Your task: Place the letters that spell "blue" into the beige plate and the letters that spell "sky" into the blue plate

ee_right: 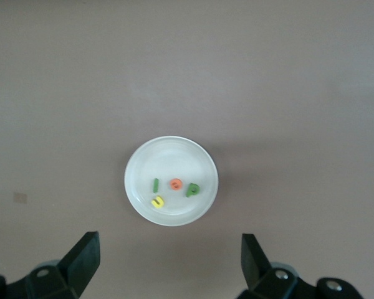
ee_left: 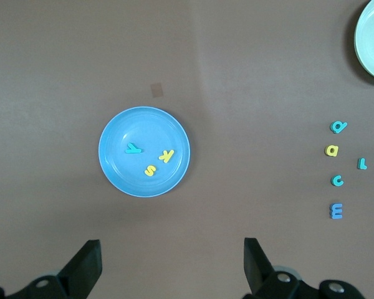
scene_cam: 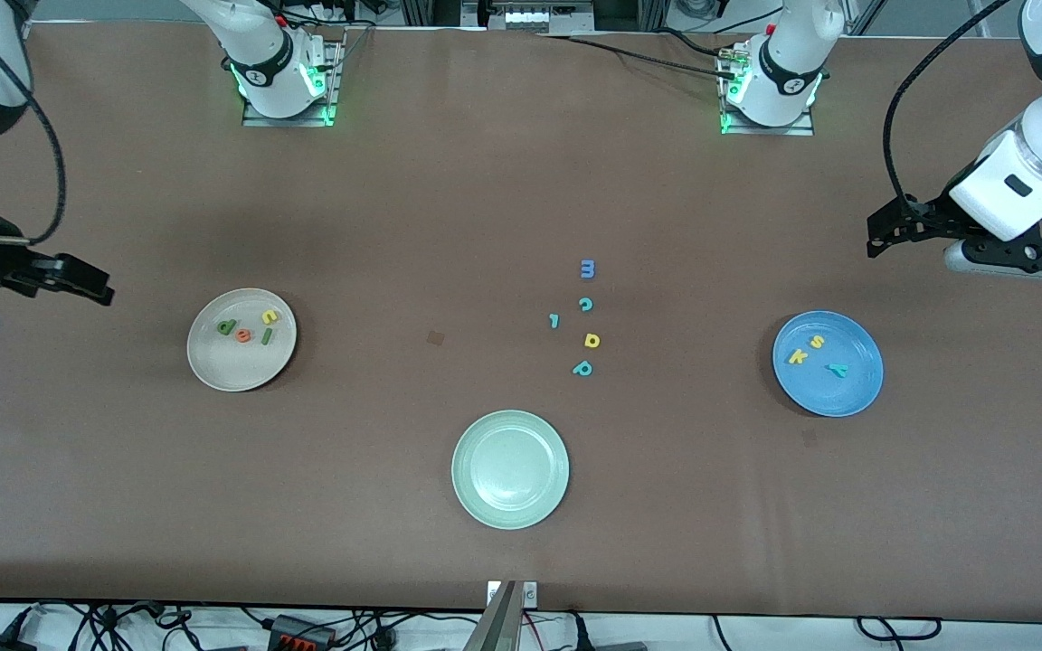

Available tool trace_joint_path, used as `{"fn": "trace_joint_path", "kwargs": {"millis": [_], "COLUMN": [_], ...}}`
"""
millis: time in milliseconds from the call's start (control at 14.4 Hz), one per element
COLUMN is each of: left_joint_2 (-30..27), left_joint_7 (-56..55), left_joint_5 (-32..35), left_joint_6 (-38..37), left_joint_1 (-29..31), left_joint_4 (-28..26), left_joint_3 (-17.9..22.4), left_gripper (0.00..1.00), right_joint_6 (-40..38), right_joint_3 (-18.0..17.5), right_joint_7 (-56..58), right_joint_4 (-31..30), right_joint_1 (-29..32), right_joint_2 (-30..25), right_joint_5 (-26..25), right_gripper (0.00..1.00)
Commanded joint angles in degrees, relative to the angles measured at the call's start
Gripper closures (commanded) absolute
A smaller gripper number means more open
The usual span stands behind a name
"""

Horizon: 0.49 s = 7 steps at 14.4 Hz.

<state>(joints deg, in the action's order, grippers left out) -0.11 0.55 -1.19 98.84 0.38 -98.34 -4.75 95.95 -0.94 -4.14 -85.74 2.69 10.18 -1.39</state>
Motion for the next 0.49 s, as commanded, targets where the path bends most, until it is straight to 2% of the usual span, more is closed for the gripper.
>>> {"fn": "trace_joint_path", "kwargs": {"millis": [0, 417], "left_joint_2": [0.5, 0.5], "left_joint_7": [0.2, 0.2], "left_joint_5": [0.8, 0.8], "left_joint_6": [-1.3, -1.3], "left_joint_1": [0.0, 0.0], "left_joint_4": [1.6, 1.6], "left_joint_3": [-0.2, -0.2], "left_gripper": [0.0, 0.0], "right_joint_6": [-3.8, -4.2], "right_joint_3": [-1.7, -1.9], "right_joint_7": [2.8, 5.6], "right_joint_4": [0.4, -0.2], "right_joint_1": [4.2, 4.3], "right_joint_2": [-3.0, -3.7], "right_joint_5": [-0.5, -0.7], "right_gripper": [0.0, 0.0]}}
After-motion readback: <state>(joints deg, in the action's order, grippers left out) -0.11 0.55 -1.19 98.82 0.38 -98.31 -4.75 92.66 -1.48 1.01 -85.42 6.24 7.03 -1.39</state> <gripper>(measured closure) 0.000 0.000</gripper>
